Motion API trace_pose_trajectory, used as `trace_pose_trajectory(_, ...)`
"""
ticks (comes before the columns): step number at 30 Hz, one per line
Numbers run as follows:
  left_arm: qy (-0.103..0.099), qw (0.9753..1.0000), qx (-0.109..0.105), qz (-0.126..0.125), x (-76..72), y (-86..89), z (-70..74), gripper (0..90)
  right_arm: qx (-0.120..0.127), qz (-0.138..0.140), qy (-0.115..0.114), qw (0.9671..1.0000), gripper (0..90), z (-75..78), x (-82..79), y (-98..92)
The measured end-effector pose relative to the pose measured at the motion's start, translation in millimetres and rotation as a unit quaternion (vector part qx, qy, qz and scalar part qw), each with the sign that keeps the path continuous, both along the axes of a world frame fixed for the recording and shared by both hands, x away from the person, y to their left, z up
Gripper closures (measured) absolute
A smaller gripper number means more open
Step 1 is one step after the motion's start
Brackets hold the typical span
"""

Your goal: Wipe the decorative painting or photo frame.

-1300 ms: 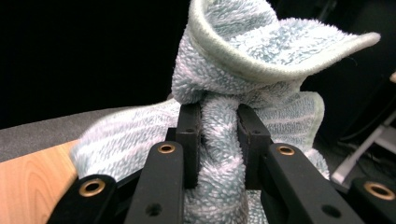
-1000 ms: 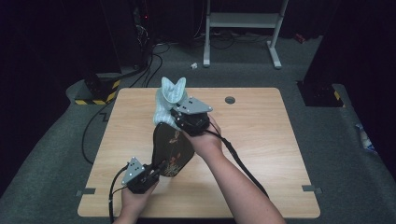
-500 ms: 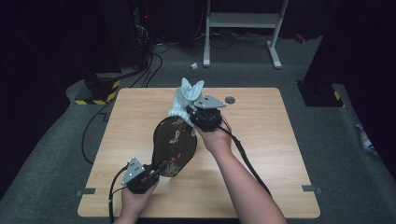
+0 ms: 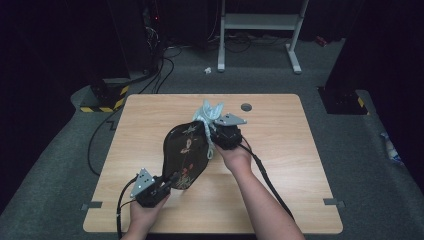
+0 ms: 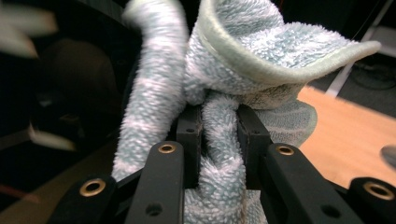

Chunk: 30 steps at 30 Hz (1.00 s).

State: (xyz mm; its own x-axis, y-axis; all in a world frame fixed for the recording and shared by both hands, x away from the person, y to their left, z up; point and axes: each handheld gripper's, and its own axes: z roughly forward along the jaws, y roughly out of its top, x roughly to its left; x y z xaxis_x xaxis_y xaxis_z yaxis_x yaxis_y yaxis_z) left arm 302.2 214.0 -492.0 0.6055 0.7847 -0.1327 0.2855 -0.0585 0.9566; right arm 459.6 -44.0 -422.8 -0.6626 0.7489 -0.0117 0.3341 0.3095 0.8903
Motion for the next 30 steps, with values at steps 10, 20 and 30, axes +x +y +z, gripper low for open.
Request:
trace_pose_trajectory(10,0.0,1.0,0.0,-0.001,0.4,0.6,-0.3,78.9,-0.012,0.0,0.048,0.9988,74.9,-47.8,-6.3,-8.3)
trace_pose_trajectory(20,-0.001,1.0,0.0,0.0,0.5,0.0,-0.8,78.9,-0.021,-0.005,0.06,0.9979,74.7,-59.6,-8.1,-10.5)
trace_pose_trajectory(30,0.0,1.0,-0.001,0.0,0.5,-0.3,-0.9,79.3,-0.006,-0.012,0.04,0.9991,72.8,-44.9,-8.4,-11.0)
